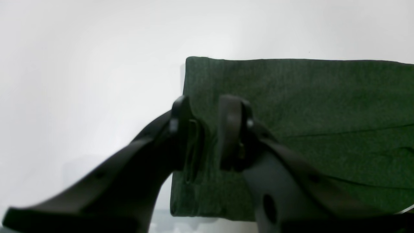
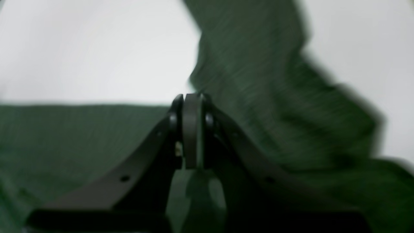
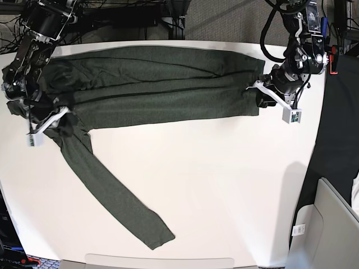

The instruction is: Fold the T-shirt properly

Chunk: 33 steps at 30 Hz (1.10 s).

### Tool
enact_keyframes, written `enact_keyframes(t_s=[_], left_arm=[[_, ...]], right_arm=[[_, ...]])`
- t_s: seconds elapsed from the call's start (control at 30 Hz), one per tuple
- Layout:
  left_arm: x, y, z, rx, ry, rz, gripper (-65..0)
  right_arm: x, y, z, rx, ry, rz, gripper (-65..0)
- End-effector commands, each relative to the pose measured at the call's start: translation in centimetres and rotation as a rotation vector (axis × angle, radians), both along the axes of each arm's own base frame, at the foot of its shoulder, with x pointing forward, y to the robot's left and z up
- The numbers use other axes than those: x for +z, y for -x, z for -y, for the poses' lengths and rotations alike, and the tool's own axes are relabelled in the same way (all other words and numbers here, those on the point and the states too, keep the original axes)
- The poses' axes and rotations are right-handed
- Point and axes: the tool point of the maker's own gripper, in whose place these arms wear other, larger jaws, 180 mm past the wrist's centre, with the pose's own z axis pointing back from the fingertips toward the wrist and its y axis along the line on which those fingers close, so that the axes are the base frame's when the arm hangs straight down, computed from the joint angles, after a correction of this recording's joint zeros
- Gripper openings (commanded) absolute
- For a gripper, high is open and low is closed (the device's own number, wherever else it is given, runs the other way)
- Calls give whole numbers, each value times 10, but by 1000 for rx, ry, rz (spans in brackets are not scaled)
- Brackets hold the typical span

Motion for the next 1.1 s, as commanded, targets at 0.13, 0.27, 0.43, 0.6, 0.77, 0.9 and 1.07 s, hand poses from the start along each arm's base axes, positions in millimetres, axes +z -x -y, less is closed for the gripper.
enact_keyframes(t_s=[0.13, 0.27, 0.43, 0.6, 0.77, 0.9, 1.07], left_arm=[[10, -6, 1, -11, -5, 37, -495], [10, -1, 1, -13, -8, 34, -495], [9, 1, 0, -4, -9, 49, -495], [6, 6, 0, 0, -9, 51, -495], [6, 6, -1, 1, -10, 52, -495], [6, 6, 1, -3, -8, 51, -495], [7, 6, 2, -7, -8, 56, -495]], right_arm=[[48, -44, 37, -64, 196, 99, -574], [52, -63, 59, -108, 327, 48, -424], [36, -73, 63, -116, 322, -17, -317], [13, -78, 58, -110, 251, -19, -317], [-14, -75, 51, -105, 191, -60, -319], [-27, -76, 42, -102, 146, -56, -319], [-39, -74, 37, -100, 120, -77, -320]])
